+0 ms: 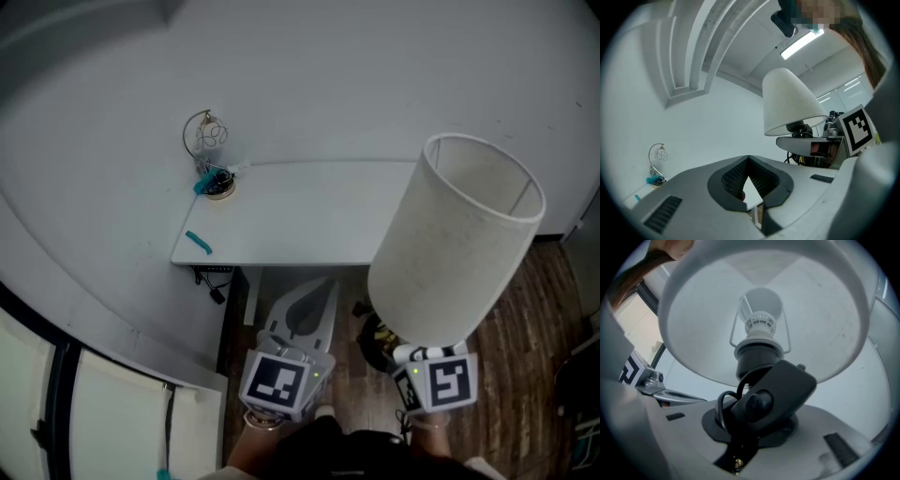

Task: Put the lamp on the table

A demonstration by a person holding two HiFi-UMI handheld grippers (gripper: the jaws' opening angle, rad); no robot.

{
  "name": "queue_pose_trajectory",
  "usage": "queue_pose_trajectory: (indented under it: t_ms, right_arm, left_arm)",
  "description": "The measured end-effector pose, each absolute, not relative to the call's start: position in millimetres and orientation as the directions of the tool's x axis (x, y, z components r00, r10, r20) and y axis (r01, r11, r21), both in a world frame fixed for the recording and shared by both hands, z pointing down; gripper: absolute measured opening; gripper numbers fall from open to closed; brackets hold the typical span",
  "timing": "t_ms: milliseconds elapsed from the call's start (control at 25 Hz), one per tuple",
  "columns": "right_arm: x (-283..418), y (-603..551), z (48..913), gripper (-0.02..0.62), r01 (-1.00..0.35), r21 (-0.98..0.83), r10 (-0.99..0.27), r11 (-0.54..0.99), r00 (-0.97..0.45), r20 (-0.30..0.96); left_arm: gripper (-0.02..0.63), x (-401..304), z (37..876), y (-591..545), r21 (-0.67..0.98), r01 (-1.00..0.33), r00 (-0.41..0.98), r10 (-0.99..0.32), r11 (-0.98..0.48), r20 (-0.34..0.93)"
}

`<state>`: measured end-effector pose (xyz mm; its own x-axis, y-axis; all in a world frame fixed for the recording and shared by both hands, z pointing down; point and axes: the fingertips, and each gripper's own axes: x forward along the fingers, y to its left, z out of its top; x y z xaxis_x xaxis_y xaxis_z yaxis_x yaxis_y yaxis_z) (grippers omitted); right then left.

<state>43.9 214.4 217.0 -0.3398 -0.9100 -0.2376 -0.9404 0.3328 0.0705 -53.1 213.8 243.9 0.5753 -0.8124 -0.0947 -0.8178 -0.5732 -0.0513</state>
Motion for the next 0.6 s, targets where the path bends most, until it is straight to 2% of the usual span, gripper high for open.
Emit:
queue_pose_trajectory:
  t_ms: [600]
  right_arm:
    - [2.6,195.8,219.3,0.081,-0.932,0.108,-0.907,0.346,-0.362,-0.215]
  left_arm:
    - [-0.002,-105.6,259.2,192.2,0.030,-0.846,0.528,-0.844,-0.532,-0.089]
